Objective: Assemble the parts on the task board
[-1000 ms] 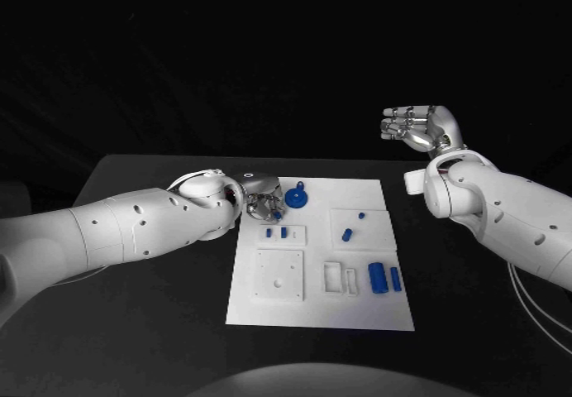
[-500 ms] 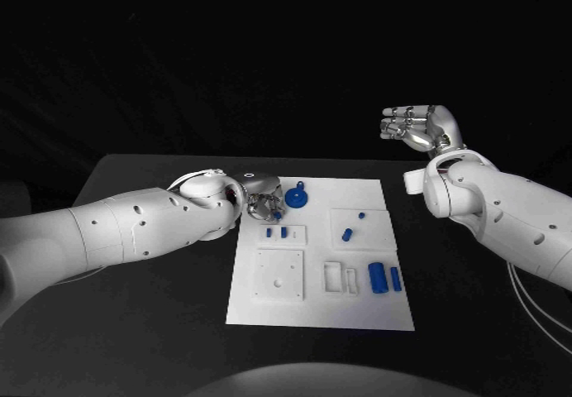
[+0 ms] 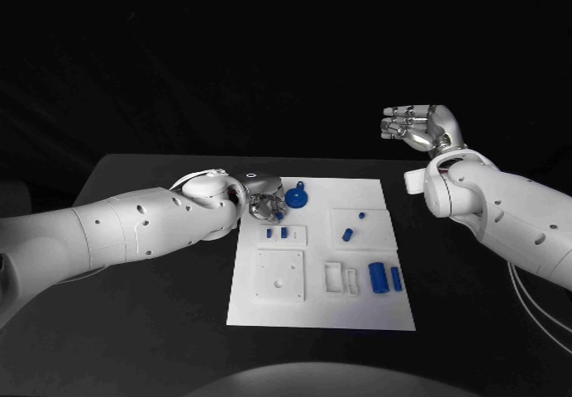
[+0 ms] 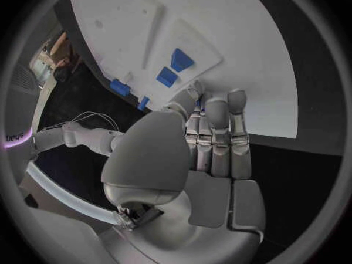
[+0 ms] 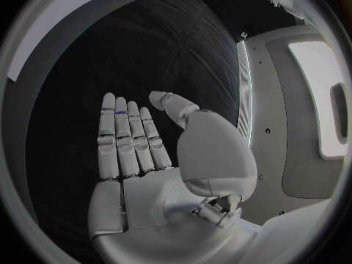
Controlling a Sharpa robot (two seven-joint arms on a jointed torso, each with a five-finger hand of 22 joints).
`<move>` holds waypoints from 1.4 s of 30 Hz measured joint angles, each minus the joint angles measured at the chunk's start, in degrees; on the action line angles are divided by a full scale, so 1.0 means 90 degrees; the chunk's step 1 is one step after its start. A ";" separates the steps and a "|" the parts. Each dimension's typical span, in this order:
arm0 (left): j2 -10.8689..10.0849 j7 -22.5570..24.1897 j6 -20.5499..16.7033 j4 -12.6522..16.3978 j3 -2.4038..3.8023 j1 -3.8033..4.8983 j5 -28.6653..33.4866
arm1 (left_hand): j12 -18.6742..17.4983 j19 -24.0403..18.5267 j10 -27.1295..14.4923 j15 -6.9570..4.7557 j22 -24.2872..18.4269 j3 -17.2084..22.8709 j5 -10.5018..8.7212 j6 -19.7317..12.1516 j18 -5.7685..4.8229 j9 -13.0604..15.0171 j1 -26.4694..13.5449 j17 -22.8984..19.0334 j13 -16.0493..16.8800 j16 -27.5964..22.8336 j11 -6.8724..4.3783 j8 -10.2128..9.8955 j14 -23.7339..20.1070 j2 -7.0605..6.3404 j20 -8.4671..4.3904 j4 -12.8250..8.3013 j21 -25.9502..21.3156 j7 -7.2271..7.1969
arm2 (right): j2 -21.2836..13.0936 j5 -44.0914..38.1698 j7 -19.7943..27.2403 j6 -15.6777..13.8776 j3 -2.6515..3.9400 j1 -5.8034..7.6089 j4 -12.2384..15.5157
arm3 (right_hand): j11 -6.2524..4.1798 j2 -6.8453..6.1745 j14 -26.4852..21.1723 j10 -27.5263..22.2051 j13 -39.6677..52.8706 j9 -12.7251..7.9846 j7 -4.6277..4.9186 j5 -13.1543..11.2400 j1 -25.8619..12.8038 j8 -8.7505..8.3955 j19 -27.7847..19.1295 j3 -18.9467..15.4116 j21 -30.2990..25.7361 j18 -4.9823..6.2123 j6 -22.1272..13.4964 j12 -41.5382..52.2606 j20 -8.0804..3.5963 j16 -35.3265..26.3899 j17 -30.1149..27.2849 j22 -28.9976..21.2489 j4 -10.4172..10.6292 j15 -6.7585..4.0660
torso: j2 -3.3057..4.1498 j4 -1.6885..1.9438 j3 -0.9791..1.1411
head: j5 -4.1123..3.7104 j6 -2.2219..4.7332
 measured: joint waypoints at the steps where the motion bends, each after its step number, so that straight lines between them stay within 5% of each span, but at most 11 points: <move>1: 0.0003 -0.0002 0.0011 -0.0001 -0.0002 -0.0002 0.0000 | 0.0000 0.0000 0.0000 0.0000 0.0000 0.0000 0.0000 0.0007 0.0001 0.0000 0.0000 0.0000 0.0001 0.0000 0.0000 0.0000 0.0000 0.0000 0.0000 0.0000 0.0000 0.0008 | 0.0000 0.0000 0.0000 0.0001 0.0000 0.0000 -0.0001 | 0.0000 0.0000 0.0000 0.0000 0.0000 0.0000 0.0000 0.0000 0.0000 0.0000 0.0000 0.0000 0.0000 -0.0001 0.0000 0.0000 0.0000 0.0000 0.0000 0.0000 0.0000 0.0000 | 0.0000 -0.0001 0.0001 | 0.0001 0.0000; 20: 0.0045 -0.0069 0.0188 -0.0031 0.0019 0.0018 0.0007 | 0.0000 -0.0023 -0.0031 0.0022 -0.0001 0.0000 -0.0025 -0.0012 -0.0003 0.0005 0.0028 0.0000 0.0000 0.0000 0.0031 -0.0001 -0.0022 0.0025 -0.0023 0.0000 0.0000 0.0032 | -0.0006 0.0000 0.0001 0.0022 0.0000 0.0000 0.0011 | 0.0000 0.0000 0.0000 0.0000 0.0000 0.0000 0.0000 0.0000 0.0000 0.0000 0.0000 0.0000 0.0000 0.0000 0.0000 0.0000 0.0000 0.0000 0.0000 0.0000 0.0000 0.0000 | -0.0001 0.0005 -0.0005 | -0.0018 -0.0009; 26: 0.0039 -0.0085 0.0249 -0.0030 0.0001 0.0007 0.0008 | 0.0000 -0.0082 -0.0426 0.0082 -0.0001 0.0002 -0.0061 -0.0637 -0.0001 -0.0005 0.0050 -0.0013 0.0001 0.0000 0.0161 0.0039 -0.0083 0.0050 0.0035 0.0002 0.0000 0.0095 | -0.0008 0.0000 -0.0001 0.0036 0.0000 0.0000 0.0011 | 0.0000 0.0000 0.0000 0.0000 0.0000 0.0000 0.0000 0.0000 0.0000 0.0000 -0.0024 -0.0027 0.0000 -0.0001 0.0000 0.0000 -0.0024 0.0000 0.0000 0.0000 0.0027 0.0000 | -0.0001 0.0007 -0.0005 | -0.0020 -0.0016; 33: 0.0017 -0.0091 0.0285 -0.0018 0.0002 0.0005 0.0007 | 0.0018 -0.0078 -0.0778 0.0160 -0.0002 0.0273 -0.0061 -0.1103 0.0063 -0.0016 -0.0071 -0.0041 0.0015 0.0000 0.0295 0.0024 -0.0114 -0.0187 0.0128 0.0095 0.0000 0.0041 | -0.0015 0.0000 -0.0003 0.0052 0.0000 0.0000 0.0009 | 0.0000 0.0000 0.0000 0.0000 0.0000 0.0000 0.0000 0.0000 0.0000 0.0000 -0.0024 -0.0027 0.0000 -0.0001 0.0000 0.0000 -0.0023 0.0000 0.0001 0.0000 0.0027 0.0000 | -0.0001 0.0007 -0.0005 | -0.0014 -0.0020; 42: 0.0009 -0.0085 0.0275 -0.0010 0.0004 0.0005 0.0006 | 0.0005 -0.0057 -0.0821 0.0181 -0.0002 0.0475 -0.0061 -0.1119 0.0146 -0.0016 -0.0064 -0.0078 -0.0004 0.0024 0.0323 0.0024 -0.0134 -0.0341 0.0151 0.0230 0.0000 0.0043 | -0.0018 0.0000 -0.0004 0.0060 0.0000 0.0000 0.0009 | 0.0000 0.0000 -0.0019 0.0000 0.0000 0.0000 0.0000 0.0000 0.0000 0.0000 -0.0023 -0.0044 0.0000 -0.0001 0.0000 0.0000 -0.0023 0.0000 0.0001 0.0000 0.0009 0.0017 | -0.0001 0.0005 -0.0005 | -0.0012 -0.0016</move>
